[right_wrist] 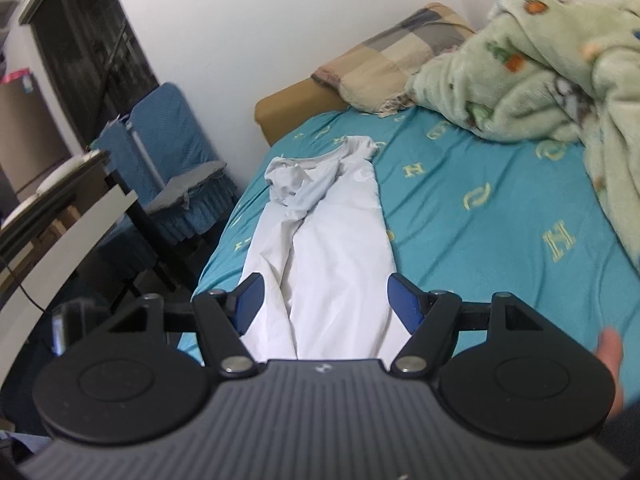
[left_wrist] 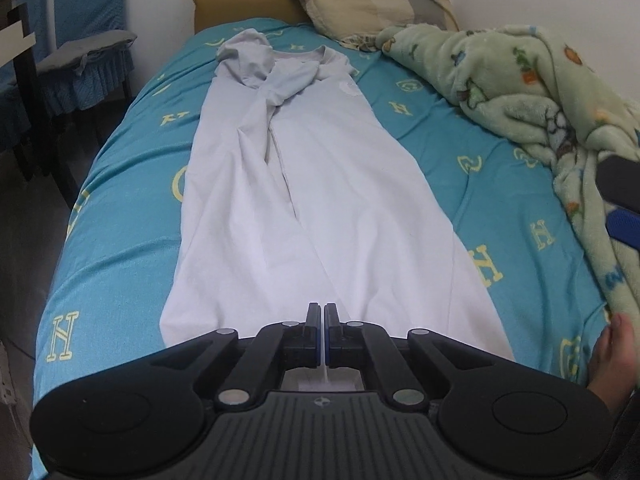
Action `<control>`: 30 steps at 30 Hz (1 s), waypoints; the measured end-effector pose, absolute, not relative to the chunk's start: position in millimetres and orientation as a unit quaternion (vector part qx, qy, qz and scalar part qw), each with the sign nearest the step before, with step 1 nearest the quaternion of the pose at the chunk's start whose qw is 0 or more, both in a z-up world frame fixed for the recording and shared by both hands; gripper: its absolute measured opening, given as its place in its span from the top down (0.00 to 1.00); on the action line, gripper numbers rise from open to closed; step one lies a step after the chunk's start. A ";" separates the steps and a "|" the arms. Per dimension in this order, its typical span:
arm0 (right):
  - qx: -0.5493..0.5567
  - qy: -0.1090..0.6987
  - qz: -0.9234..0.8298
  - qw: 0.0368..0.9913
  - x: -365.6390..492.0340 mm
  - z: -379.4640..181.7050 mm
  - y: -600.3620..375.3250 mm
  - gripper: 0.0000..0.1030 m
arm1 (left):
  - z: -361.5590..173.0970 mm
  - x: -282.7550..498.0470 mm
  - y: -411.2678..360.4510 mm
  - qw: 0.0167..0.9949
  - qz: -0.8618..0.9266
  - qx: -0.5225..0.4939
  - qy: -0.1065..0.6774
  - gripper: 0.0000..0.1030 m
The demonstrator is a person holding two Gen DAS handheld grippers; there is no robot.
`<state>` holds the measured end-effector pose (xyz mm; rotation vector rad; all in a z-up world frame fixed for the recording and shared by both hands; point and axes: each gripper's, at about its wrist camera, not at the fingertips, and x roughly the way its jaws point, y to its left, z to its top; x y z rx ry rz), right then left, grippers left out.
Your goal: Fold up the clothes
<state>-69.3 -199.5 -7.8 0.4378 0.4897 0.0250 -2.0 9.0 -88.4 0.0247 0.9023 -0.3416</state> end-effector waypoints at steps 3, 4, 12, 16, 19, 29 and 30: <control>0.201 0.247 0.030 0.947 -37.5 4.1 -202.8 0.31 | -81.5 1.2 14.3 0.895 -0.147 0.001 0.422 0.60; 0.197 0.252 0.046 0.946 -21.8 7.4 -202.6 0.32 | -78.5 2.1 16.4 0.898 -0.142 -0.004 0.417 0.50; 0.172 0.326 0.090 0.925 152.9 -2.3 -175.7 0.38 | -64.4 32.9 50.7 0.918 -0.099 -0.033 0.383 0.19; 0.116 0.350 0.090 0.925 240.9 -30.8 -140.7 0.38 | -68.6 61.5 66.4 0.926 -0.082 -0.052 0.364 0.19; 0.067 0.355 0.076 0.929 299.9 -55.8 -116.8 0.42 | -84.1 83.3 84.1 0.922 -0.081 -0.089 0.368 0.19; 0.032 0.306 -0.001 0.951 361.6 -110.1 -116.5 0.94 | -126.4 120.2 117.0 0.902 -0.063 -0.146 0.401 0.22; 0.031 0.283 -0.005 0.959 357.8 -106.7 -121.0 0.94 | -126.5 120.3 117.1 0.903 -0.065 -0.147 0.399 0.22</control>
